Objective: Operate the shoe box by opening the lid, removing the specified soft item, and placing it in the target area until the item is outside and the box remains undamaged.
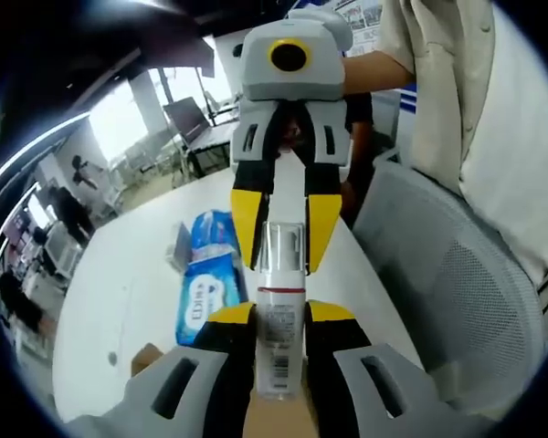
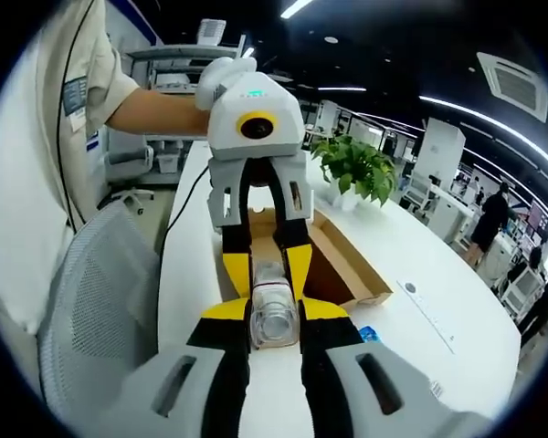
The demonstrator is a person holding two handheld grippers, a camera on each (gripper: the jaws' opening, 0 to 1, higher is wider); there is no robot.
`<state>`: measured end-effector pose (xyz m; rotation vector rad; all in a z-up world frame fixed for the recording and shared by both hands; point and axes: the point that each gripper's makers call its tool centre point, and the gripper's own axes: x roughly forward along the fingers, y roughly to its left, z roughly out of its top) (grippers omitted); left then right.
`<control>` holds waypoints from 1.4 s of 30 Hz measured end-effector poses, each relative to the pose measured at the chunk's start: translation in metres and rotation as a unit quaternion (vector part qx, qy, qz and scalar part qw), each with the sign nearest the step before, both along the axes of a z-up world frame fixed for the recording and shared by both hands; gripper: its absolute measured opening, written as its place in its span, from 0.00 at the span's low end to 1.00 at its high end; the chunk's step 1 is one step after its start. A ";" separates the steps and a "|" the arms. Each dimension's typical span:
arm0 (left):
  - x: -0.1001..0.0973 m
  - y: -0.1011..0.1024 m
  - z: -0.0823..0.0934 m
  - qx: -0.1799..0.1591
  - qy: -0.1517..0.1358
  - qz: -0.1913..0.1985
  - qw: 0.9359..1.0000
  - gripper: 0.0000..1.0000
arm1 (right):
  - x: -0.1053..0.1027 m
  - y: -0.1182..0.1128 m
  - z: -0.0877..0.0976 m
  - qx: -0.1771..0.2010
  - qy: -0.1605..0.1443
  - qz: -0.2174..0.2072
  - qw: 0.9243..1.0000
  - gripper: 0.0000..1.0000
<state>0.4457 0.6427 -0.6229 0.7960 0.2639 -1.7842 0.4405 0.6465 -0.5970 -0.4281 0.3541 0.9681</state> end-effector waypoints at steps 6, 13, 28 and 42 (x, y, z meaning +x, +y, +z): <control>0.001 0.000 0.001 -0.005 0.002 0.007 1.000 0.19 | 0.002 0.000 0.000 -0.007 0.006 0.004 1.000 0.16; 0.016 0.004 -0.001 -0.013 0.008 0.049 0.999 0.23 | 0.012 -0.007 -0.004 -0.036 -0.002 0.007 0.999 0.16; 0.045 0.026 -0.001 -0.052 0.087 0.191 0.976 0.58 | 0.050 -0.045 0.010 -0.090 -0.019 0.000 0.996 0.16; 0.067 0.072 -0.006 -0.064 0.116 0.293 0.947 0.83 | 0.092 -0.085 0.023 -0.163 0.008 0.005 0.987 0.17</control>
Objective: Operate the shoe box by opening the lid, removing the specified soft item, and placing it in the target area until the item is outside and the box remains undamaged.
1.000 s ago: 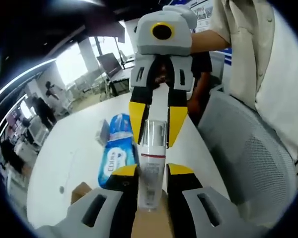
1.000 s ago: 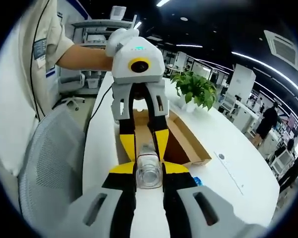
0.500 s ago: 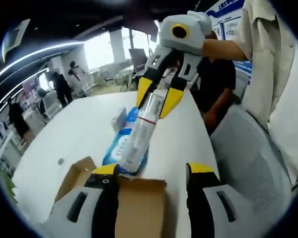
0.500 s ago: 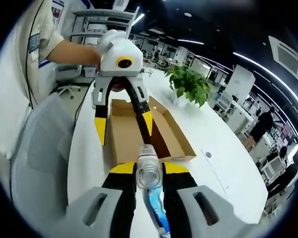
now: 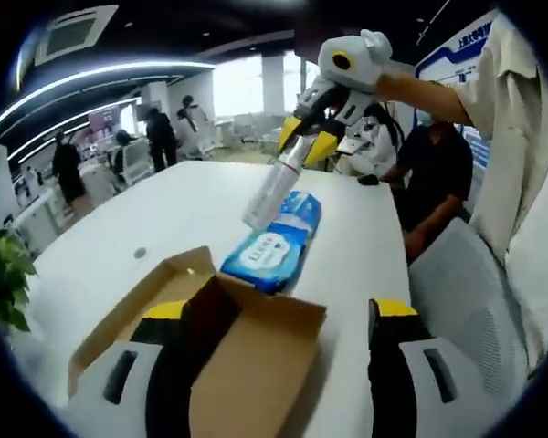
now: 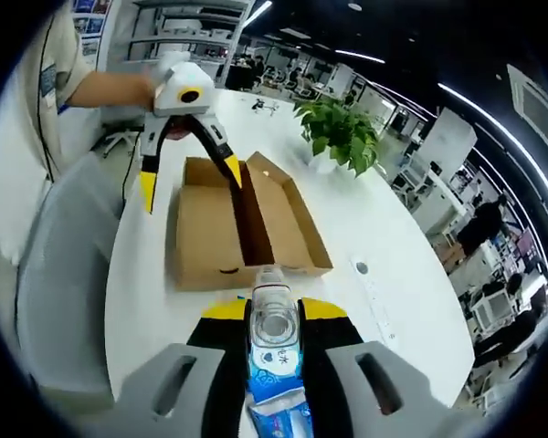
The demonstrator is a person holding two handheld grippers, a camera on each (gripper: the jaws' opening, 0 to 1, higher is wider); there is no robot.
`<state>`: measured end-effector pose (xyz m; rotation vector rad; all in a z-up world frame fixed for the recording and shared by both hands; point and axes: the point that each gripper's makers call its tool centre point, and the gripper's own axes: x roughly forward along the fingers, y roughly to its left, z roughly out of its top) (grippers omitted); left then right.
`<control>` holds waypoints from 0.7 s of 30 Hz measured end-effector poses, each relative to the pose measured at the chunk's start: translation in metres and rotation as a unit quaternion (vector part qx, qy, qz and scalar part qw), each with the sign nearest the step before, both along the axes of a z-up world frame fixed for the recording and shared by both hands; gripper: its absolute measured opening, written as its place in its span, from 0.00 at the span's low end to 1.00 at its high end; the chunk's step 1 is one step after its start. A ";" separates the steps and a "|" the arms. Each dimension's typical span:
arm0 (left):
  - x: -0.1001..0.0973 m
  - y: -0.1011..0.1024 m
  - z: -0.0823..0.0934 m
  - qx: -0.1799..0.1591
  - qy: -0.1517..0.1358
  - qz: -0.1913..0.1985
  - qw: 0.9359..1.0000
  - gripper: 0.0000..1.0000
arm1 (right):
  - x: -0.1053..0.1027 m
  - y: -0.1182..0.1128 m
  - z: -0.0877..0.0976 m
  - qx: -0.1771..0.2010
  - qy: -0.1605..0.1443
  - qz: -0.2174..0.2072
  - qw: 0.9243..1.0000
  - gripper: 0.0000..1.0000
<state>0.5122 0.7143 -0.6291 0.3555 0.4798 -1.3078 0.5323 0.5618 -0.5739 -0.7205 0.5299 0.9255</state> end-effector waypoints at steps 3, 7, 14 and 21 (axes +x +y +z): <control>0.004 0.011 -0.001 0.004 0.004 0.024 1.000 0.91 | 0.010 -0.008 -0.001 -0.021 0.005 0.001 1.000 0.17; 0.009 0.024 0.001 -0.002 0.000 0.048 0.999 0.95 | 0.025 -0.017 -0.002 -0.042 0.012 0.001 0.999 0.17; 0.014 0.044 0.002 0.001 -0.004 0.083 0.996 1.00 | 0.047 -0.027 -0.007 -0.072 0.028 0.005 0.997 0.17; 0.013 0.060 0.002 0.004 -0.007 0.103 0.995 1.00 | 0.064 -0.034 -0.022 -0.102 0.054 0.014 0.993 0.17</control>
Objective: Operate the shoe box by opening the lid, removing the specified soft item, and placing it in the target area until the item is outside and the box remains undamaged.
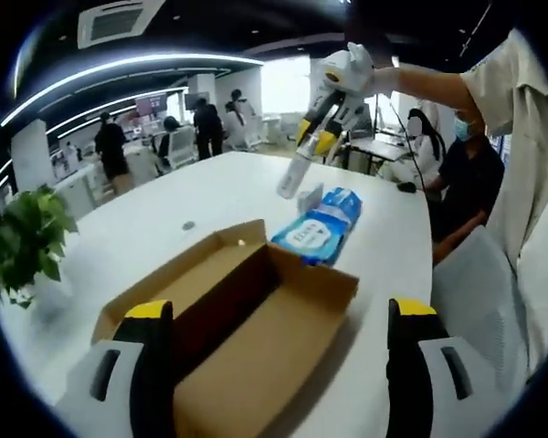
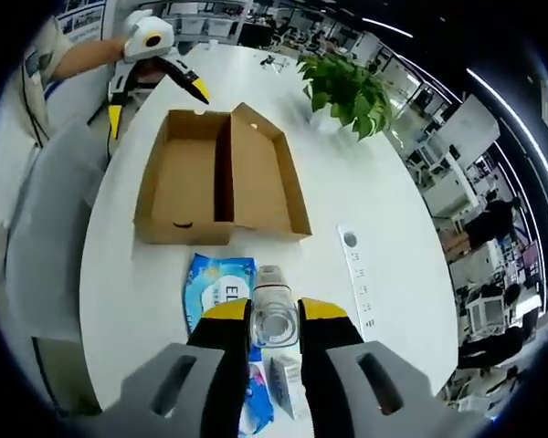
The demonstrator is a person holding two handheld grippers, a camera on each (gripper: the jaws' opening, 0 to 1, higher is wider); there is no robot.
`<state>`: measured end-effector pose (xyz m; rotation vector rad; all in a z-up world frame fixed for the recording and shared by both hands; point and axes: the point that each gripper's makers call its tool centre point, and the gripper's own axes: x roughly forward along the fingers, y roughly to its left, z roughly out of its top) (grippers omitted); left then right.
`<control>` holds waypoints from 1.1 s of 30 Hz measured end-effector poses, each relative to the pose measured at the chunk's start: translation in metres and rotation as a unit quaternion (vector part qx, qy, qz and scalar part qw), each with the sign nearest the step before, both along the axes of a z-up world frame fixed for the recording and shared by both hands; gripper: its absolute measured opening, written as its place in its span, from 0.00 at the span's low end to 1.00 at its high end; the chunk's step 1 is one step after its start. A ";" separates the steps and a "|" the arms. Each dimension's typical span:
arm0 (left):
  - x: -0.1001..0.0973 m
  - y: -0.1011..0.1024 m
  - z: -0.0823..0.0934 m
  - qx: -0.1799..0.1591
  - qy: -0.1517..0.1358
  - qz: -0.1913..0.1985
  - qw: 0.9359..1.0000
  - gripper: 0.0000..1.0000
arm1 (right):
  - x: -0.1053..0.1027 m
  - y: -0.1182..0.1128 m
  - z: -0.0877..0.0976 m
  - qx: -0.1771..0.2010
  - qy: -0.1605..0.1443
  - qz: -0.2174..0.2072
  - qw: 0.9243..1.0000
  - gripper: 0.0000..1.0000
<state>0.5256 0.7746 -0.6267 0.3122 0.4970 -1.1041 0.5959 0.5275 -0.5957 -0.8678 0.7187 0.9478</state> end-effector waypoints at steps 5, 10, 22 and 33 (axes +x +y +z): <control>0.001 0.013 0.002 -0.004 -0.004 0.018 1.000 1.00 | 0.009 -0.003 -0.014 -0.027 0.020 0.010 0.999 0.17; 0.002 0.027 0.003 -0.008 -0.006 0.037 0.999 1.00 | 0.016 -0.002 -0.027 -0.047 0.040 0.023 0.998 0.17; 0.000 0.053 0.000 -0.011 -0.003 0.070 0.997 1.00 | 0.034 -0.005 -0.063 -0.103 0.081 0.045 0.990 0.17; -0.005 0.074 -0.008 -0.012 0.005 0.097 0.995 0.98 | 0.043 -0.008 -0.092 -0.133 0.107 0.046 0.984 0.17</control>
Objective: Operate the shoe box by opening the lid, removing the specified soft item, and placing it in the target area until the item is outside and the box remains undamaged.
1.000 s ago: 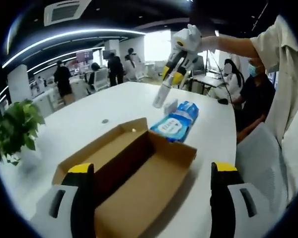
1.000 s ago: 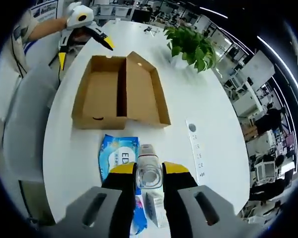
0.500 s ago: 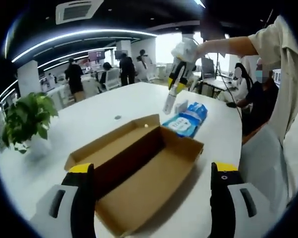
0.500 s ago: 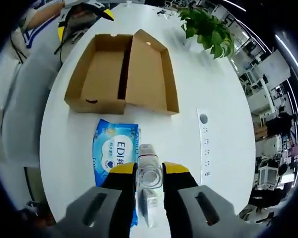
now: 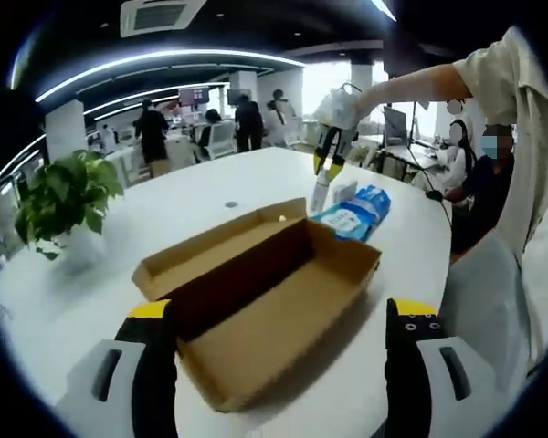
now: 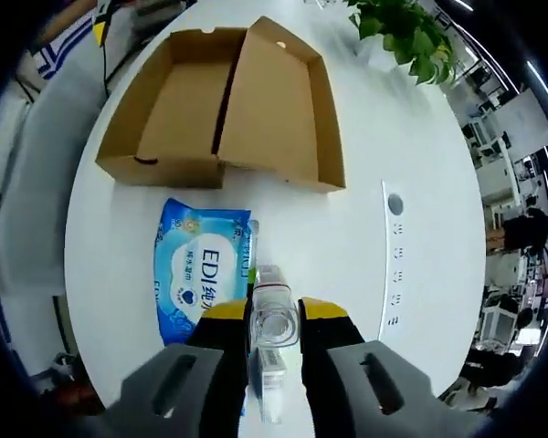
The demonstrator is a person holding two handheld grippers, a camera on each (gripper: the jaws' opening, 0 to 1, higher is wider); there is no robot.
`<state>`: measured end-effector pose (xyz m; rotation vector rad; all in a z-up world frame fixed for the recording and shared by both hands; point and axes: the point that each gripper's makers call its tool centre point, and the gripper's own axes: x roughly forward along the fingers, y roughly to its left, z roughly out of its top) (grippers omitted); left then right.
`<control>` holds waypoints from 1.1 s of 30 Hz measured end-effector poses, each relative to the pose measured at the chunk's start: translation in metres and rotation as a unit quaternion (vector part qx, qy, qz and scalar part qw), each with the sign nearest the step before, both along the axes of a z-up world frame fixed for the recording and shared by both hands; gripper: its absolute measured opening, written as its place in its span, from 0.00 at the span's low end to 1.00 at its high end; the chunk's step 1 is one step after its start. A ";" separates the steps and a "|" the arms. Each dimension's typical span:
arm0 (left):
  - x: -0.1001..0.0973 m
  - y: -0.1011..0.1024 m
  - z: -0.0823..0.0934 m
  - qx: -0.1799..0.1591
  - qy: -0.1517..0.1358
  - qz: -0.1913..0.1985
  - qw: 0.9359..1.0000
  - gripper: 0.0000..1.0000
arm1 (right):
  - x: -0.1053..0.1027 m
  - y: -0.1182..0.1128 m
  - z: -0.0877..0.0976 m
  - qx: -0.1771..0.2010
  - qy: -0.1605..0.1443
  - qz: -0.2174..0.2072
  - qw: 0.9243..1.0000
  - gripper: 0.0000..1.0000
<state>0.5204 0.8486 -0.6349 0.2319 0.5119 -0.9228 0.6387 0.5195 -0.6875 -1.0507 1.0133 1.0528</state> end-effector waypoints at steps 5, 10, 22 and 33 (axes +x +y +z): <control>-0.002 0.008 -0.003 0.000 0.003 0.009 1.000 0.96 | 0.001 -0.003 -0.009 -0.014 0.010 0.004 1.000 0.17; 0.000 0.015 -0.004 -0.003 0.005 0.023 1.000 0.95 | 0.001 -0.007 -0.017 -0.025 0.021 0.003 0.999 0.18; -0.004 0.024 -0.013 0.005 0.013 0.038 0.999 0.89 | 0.005 -0.009 -0.021 -0.031 0.031 0.000 0.999 0.18; 0.006 0.042 -0.018 0.014 0.011 0.078 0.997 0.81 | 0.012 -0.008 -0.021 -0.034 0.019 0.005 0.999 0.21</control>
